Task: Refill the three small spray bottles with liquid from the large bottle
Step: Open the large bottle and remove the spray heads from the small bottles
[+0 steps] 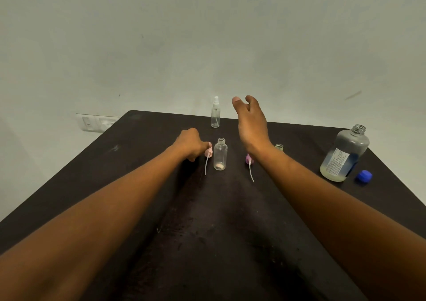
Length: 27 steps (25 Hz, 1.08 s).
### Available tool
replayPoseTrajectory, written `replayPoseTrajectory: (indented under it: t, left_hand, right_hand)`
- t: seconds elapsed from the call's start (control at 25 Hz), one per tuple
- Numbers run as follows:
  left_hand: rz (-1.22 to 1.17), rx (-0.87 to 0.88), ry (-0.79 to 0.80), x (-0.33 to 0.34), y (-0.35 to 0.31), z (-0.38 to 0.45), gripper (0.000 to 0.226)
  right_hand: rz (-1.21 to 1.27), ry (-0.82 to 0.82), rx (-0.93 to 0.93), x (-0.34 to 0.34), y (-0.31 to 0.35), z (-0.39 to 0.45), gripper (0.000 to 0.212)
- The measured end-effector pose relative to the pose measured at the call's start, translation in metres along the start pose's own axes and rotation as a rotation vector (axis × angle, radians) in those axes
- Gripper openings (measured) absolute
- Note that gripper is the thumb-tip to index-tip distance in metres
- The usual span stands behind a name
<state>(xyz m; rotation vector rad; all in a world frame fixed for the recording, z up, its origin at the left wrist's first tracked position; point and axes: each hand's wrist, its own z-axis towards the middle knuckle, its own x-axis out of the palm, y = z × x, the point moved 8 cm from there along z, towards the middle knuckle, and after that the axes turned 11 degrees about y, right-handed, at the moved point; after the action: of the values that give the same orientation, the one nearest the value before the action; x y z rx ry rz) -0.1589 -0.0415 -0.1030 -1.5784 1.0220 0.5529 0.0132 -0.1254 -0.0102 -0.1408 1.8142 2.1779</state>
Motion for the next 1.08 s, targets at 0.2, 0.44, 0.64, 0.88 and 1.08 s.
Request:
replayPoseTrajectory:
  t: [0.2, 0.44, 0.64, 0.88, 1.08]
  left_hand:
    - [-0.02, 0.028, -0.053, -0.007, 0.009, 0.009, 0.036]
    - [-0.036, 0.07, -0.186, -0.028, 0.023, 0.029, 0.034]
    - [-0.029, 0.13, -0.283, -0.046, 0.031, 0.042, 0.029]
    - [-0.022, 0.166, -0.29, -0.05, 0.041, 0.059, 0.027]
    - [-0.016, 0.167, -0.272, -0.05, 0.042, 0.057, 0.026]
  right_hand:
    - [-0.046, -0.016, 0.016, 0.007, 0.009, 0.051, 0.065]
    - [-0.102, 0.04, 0.112, 0.036, -0.018, 0.11, 0.091]
    - [-0.187, 0.081, 0.21, 0.063, -0.063, 0.142, 0.09]
    - [-0.311, 0.129, 0.265, 0.079, -0.093, 0.175, 0.064]
    - [-0.385, 0.113, 0.188, 0.067, -0.088, 0.181, 0.054]
